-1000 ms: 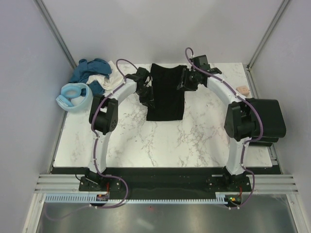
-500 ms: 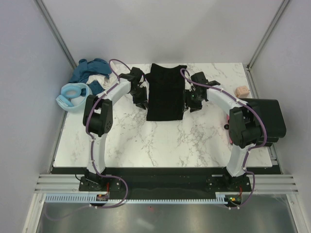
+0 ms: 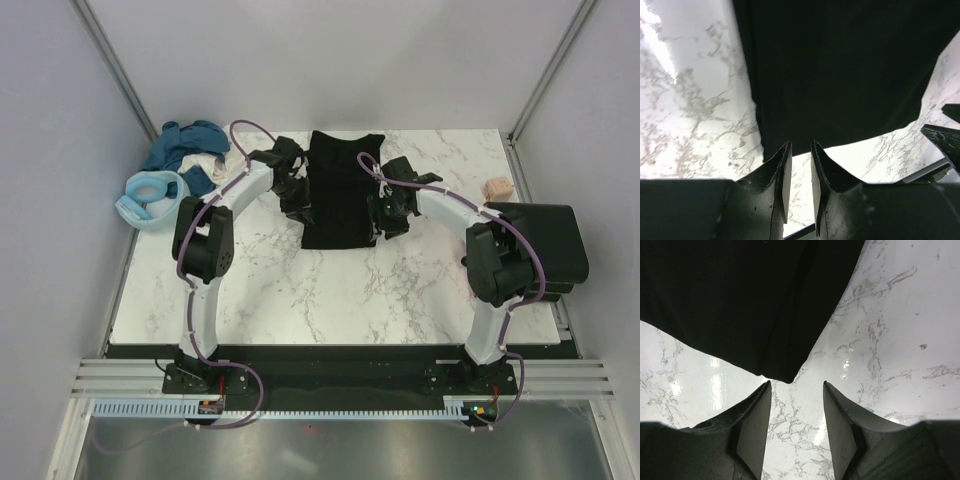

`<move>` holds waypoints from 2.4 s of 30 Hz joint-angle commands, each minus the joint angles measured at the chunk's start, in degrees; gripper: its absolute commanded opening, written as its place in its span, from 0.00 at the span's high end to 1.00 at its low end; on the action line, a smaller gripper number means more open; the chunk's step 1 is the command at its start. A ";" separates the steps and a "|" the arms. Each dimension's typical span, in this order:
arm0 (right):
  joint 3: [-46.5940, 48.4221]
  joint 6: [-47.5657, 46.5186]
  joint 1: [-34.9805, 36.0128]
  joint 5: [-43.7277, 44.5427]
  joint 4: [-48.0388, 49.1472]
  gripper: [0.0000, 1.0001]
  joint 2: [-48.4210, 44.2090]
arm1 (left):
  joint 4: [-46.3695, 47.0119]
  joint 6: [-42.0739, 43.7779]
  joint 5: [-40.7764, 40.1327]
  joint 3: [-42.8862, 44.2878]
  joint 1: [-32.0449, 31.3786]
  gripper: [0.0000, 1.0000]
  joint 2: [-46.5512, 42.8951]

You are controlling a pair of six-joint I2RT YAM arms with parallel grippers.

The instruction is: Fold and stack the t-shirts

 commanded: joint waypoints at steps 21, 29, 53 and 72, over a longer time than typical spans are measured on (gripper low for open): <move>2.93 -2.28 0.81 -6.63 8.70 0.48 5.71 | 0.47 3.77 1.56 7.74 -3.53 0.72 7.52; 5.05 -3.25 1.07 -4.96 6.95 0.49 3.77 | 0.03 4.92 1.65 6.95 -3.53 0.72 8.93; -0.92 -1.05 1.07 2.68 6.95 1.00 -1.32 | -3.92 3.43 -2.13 13.63 -4.59 0.98 17.28; -4.62 6.06 0.98 17.53 5.10 1.00 -3.08 | -11.83 1.23 -12.68 15.21 -5.99 0.98 20.27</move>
